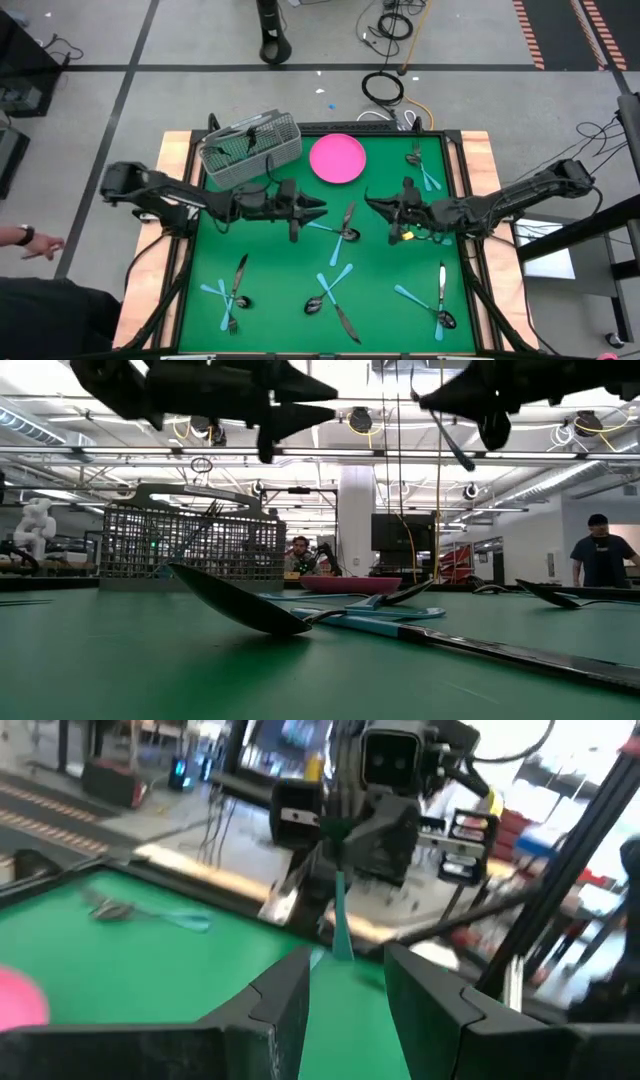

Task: Sort silverware
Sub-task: Put the blue fork into the gray silverware holder

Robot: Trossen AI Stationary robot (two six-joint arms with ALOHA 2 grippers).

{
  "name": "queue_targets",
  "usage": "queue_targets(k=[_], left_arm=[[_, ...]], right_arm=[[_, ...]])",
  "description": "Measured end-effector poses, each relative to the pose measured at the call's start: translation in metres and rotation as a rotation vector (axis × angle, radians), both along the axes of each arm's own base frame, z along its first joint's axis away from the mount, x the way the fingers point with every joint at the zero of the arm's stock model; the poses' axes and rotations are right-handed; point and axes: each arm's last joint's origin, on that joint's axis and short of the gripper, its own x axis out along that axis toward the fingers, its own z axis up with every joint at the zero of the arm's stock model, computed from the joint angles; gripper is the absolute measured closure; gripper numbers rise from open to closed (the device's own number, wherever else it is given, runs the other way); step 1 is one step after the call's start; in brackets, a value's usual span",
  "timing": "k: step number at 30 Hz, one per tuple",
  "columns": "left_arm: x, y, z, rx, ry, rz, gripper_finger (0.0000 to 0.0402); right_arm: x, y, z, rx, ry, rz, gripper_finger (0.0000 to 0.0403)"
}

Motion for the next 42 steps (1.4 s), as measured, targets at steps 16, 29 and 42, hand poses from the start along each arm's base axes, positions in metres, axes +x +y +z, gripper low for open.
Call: queue_targets(k=[16, 29, 42], left_arm=[[0.066, -0.004, -0.005, -0.003, -0.081, -0.078, 0.0269], [0.088, -0.006, -0.003, 0.012, -0.083, -0.115, 0.0269], [0.089, 0.002, -0.001, 0.026, -0.098, -0.097, 0.0269]], right_arm=[[0.018, 0.006, 0.004, -0.078, -0.142, 0.091, 0.0403], [0.018, 0.006, 0.005, -0.097, -0.153, 0.108, 0.0403], [0.018, 0.006, 0.004, -0.101, -0.145, 0.108, 0.0403]])
